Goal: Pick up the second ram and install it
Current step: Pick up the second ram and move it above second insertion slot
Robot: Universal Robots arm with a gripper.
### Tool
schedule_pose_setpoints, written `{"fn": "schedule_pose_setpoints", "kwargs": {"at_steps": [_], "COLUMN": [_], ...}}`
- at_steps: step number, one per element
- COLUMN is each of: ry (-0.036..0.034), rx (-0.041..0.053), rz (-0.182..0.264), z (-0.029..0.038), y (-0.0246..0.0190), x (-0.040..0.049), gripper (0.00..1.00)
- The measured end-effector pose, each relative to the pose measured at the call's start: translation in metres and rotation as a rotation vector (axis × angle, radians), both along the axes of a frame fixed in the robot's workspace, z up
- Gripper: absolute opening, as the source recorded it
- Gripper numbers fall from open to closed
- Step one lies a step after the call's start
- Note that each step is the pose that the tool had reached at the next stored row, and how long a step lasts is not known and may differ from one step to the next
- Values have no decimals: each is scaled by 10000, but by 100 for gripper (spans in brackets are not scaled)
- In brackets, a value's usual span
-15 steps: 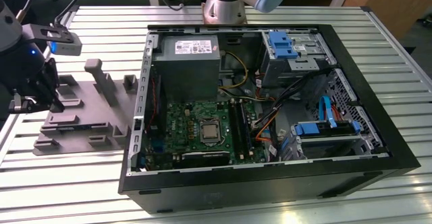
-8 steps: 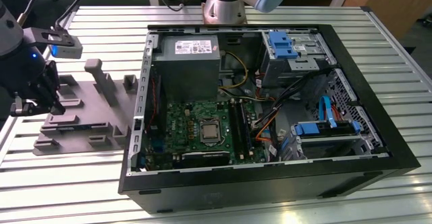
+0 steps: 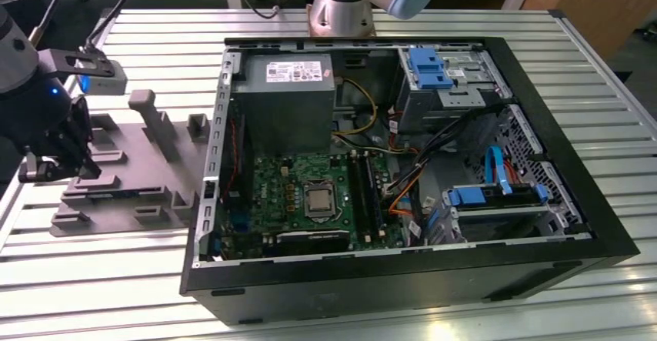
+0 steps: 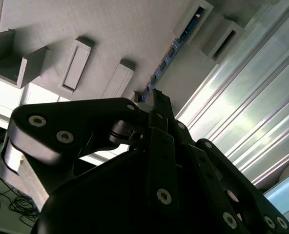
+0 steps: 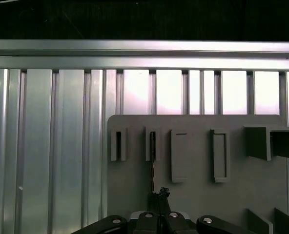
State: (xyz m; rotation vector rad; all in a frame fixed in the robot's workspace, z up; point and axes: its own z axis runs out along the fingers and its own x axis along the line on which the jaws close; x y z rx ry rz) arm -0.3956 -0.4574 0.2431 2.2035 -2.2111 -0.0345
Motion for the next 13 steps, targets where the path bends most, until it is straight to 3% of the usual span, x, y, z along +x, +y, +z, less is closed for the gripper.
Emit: {"fn": "schedule_pose_setpoints", "kwargs": {"at_steps": [8,13], "ry": [-26,-77], "rx": [0,1], "rz": [0,1], "z": [-80,-118], "y": [-10,-10], "x": [-15,-29], "gripper": [11,11]}}
